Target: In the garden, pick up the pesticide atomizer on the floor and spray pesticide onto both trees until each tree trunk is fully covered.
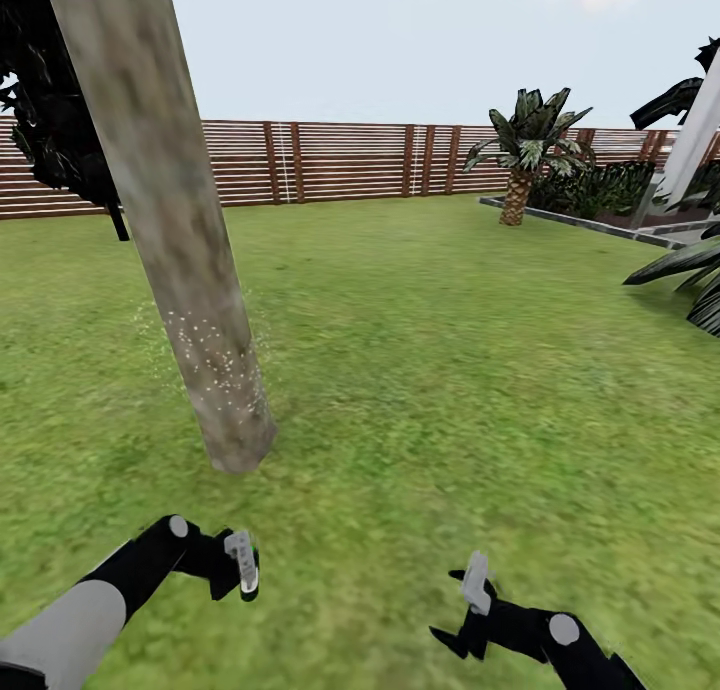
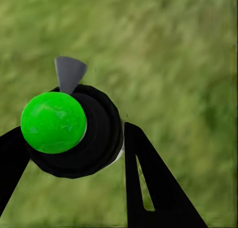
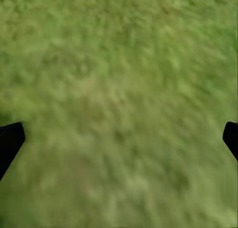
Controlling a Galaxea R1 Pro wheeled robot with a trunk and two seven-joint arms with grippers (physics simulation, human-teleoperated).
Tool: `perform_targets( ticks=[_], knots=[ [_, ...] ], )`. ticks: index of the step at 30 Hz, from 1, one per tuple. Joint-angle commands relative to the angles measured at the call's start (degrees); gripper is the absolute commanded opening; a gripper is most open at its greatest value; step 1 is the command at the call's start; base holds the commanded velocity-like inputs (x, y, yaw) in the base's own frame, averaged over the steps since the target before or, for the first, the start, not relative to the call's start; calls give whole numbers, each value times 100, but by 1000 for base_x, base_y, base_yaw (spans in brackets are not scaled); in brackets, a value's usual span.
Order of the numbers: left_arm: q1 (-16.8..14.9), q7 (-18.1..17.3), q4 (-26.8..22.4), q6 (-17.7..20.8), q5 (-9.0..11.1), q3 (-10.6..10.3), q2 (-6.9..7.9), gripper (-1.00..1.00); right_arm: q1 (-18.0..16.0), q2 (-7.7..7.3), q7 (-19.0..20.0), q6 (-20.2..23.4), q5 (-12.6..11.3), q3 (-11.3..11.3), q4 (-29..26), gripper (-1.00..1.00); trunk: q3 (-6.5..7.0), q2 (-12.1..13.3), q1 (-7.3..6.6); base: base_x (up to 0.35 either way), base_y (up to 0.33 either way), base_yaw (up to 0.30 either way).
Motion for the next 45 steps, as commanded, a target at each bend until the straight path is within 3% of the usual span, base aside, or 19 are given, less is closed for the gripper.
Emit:
perform_targets(
  ticks=[1, 2, 3, 8, 10, 13, 16, 21, 26, 31, 39, 45],
  knots=[
    [-1, -55, -6, 138, -19, -204, -79, -100, -5, 66, -3, 2, -2, 365, -6, 100, 0, 0, 0, 0, 0, 0],
    [-1, -76, -8, 244, -29, -317, -141, -100, -9, 94, -2, 1, -4, 567, -27, 100, 0, 0, 0, 0, 0, 0],
    [-1, -84, -9, 287, -32, -367, -171, -100, -10, 113, -1, 1, -7, 645, -58, -100, 0, 0, 0, 0, 0, 0],
    [-1, -98, -10, 360, -77, -510, -256, -100, -13, 239, 4, 1, -7, 948, -174, -100, 0, 0, 0, 0, 0, 0],
    [-1, -98, -10, 365, -96, -657, -361, -100, -13, 298, 4, 1, -4, 1223, -199, -100, 0, 0, 0, 0, 0, 0],
    [-1, -99, -10, 371, -103, -811, -479, -100, -13, 432, 4, 1, -4, 1341, -280, -100, 0, 0, 0, 0, 0, 0],
    [-1, -91, -8, 371, -133, -858, -617, -100, -13, 518, 4, 1, -10, 1359, -305, -100, 0, 0, 0, 0, 0, 0],
    [7, -86, 97, 378, -702, -865, -982, -100, -13, 651, 4, 4, -12, 1362, -406, -100, 0, 0, 0, 0, 0, 0],
    [8, -81, 285, 372, -889, -869, -1275, -100, -13, 766, 4, 10, -12, 1362, -498, -100, 0, 0, 0, 0, 0, 0],
    [137, -82, 293, 371, -1261, -869, -1480, -100, -13, 859, 4, 10, -11, 1362, -508, -100, 0, 0, 0, 0, 0, 0],
    [174, -81, 260, 364, -1301, -868, -1788, -100, -13, 890, 4, 10, -12, 1362, -508, -100, 0, 0, 0, 0, 0, 0],
    [175, -107, 224, 291, -1288, -861, -1879, -100, -13, 891, 4, 10, -6, 1362, -508, -100, 0, 0, 0, 0, 0, 0]
  ],
)
